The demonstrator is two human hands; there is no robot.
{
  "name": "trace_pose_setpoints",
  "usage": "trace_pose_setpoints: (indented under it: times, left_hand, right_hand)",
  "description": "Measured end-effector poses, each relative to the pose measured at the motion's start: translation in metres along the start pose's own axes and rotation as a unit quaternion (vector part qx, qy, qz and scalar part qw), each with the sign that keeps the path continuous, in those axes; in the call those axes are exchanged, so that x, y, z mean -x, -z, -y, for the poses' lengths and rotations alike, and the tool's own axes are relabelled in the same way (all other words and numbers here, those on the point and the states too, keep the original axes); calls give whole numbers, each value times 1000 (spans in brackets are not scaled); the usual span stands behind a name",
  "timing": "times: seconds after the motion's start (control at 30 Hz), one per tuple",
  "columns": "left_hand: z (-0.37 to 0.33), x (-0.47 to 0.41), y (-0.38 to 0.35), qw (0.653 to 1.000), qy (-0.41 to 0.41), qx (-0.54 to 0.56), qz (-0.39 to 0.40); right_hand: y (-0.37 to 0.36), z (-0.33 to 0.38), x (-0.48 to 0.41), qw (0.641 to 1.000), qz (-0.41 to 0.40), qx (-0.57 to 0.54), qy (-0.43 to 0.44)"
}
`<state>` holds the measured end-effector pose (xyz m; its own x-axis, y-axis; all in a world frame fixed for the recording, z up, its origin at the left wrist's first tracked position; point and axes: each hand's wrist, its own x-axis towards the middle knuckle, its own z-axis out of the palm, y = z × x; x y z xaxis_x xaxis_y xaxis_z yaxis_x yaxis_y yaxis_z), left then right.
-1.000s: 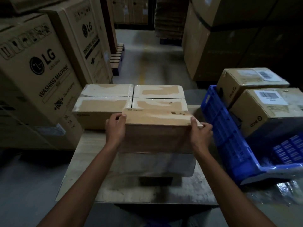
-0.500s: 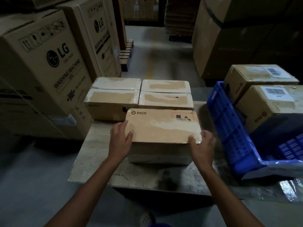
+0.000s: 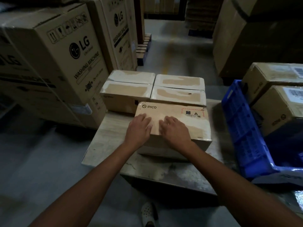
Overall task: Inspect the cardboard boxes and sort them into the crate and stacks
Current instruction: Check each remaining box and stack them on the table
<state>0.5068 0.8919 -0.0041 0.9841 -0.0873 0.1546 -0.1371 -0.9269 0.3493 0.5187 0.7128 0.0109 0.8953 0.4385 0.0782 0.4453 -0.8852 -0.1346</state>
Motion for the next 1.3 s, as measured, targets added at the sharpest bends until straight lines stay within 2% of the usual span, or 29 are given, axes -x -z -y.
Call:
trace_pose_setpoints:
  times: [0.17,0.33,0.47,0.57,0.77,0.97,1.07,1.17,1.3]
  left_hand:
    - [3,-29,25,997,-45,-38,56]
    - [16,-61,25,980,-80,-66,171]
    - [24,-60,18,977,-86,-105,167]
    - [14,-71,21,973,-109,-101,179]
    - [-11,-88,4,953,-147,-108,242]
    - [-19,-87,2,957,-154,-86,229]
    - [-47,-82,-9,963,-169,-37,204]
    - [-57,-81,-24,967,-154,-63,195]
    - [-55,-81,-22,966,-156,-72,194]
  right_hand:
    - [22,1,-20,999,29,10,-19]
    - [20,5,-48,995,92,20,-12]
    - [13,3,-44,995,90,35,-9]
    - [26,-7,-53,992,119,33,-1]
    - [28,-38,-59,968,219,2,-120]
    - [34,-41,-53,975,189,-51,-102]
    - [41,-57,-39,977,146,-49,-150]
    - [37,-64,-28,974,161,-3,-161]
    - [42,-70,-25,975,177,-8,-133]
